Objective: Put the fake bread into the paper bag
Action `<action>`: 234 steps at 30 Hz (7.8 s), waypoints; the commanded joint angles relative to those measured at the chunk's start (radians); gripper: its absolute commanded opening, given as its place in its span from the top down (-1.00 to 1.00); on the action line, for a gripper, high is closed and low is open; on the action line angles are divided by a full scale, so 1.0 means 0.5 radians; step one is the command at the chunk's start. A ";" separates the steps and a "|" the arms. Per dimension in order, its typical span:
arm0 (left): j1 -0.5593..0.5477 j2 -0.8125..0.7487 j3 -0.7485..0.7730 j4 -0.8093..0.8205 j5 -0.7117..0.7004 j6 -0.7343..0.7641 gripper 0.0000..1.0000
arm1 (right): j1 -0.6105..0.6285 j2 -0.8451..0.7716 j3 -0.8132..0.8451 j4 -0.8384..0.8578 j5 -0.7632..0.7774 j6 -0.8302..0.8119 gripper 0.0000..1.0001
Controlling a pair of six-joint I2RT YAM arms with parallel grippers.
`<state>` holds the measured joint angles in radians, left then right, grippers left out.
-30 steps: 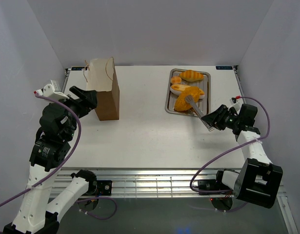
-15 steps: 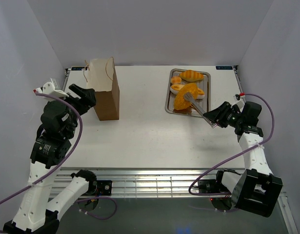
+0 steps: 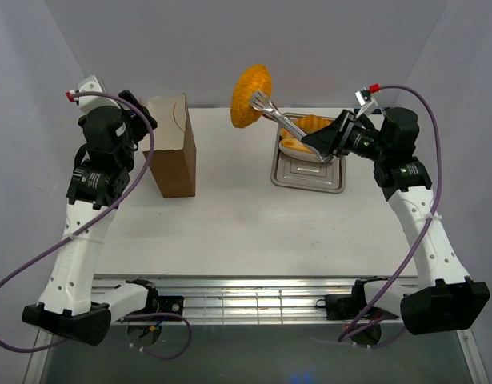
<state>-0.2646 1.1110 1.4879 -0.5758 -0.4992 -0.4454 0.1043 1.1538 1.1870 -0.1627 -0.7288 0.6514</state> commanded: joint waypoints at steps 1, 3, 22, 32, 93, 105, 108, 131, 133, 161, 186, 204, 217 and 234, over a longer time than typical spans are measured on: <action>0.231 0.054 0.150 0.032 0.139 0.013 -0.71 | 0.165 0.070 0.322 0.126 0.037 0.062 0.85; 0.381 0.146 0.187 0.020 0.289 -0.023 -0.71 | 0.263 0.137 0.405 0.163 0.037 0.090 0.85; 0.799 -0.157 -0.675 0.965 1.422 -0.312 -0.54 | 0.898 0.628 1.215 0.052 0.304 -0.005 0.85; 0.857 -0.078 -0.825 1.044 1.403 -0.361 -0.55 | 1.126 0.748 1.262 0.037 0.558 -0.094 0.85; 1.084 0.327 -0.939 1.508 1.808 -0.778 1.00 | 1.353 0.880 1.246 -0.236 0.997 -0.266 0.18; 1.084 0.324 -0.951 1.511 1.802 -0.775 1.00 | 1.353 0.883 1.252 -0.251 1.010 -0.284 0.02; 1.087 0.321 -0.951 1.505 1.802 -0.772 1.00 | 1.356 0.883 1.255 -0.261 1.010 -0.287 0.01; 1.100 0.321 -0.966 1.486 1.796 -0.748 1.00 | 1.377 0.623 1.164 -0.218 0.942 -0.257 0.04; 1.103 0.321 -0.979 1.483 1.793 -0.745 1.00 | 1.377 0.552 1.115 -0.233 0.997 -0.278 0.04; 1.100 0.174 -1.147 1.434 1.686 -0.787 1.00 | -0.616 -0.175 -0.711 -0.104 0.283 -0.177 0.11; 1.100 0.174 -1.163 1.437 1.676 -0.781 1.00 | -0.924 0.092 -1.064 0.445 0.160 0.148 0.02; 1.100 0.189 -1.172 1.443 1.664 -0.760 1.00 | -0.924 0.272 -1.199 0.752 0.114 0.243 -0.06; 1.100 0.195 -1.157 1.434 1.646 -0.729 1.00 | -0.924 0.499 -1.294 1.135 0.049 0.375 -0.06; 1.100 0.217 -1.147 1.431 1.630 -0.720 1.00 | -0.917 0.779 -1.365 1.724 -0.040 0.664 -0.05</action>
<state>0.2798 1.2198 0.9096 0.1581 0.3279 -0.8261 -0.3531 1.5288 0.5083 0.5674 -0.7189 0.9463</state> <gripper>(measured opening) 0.015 0.528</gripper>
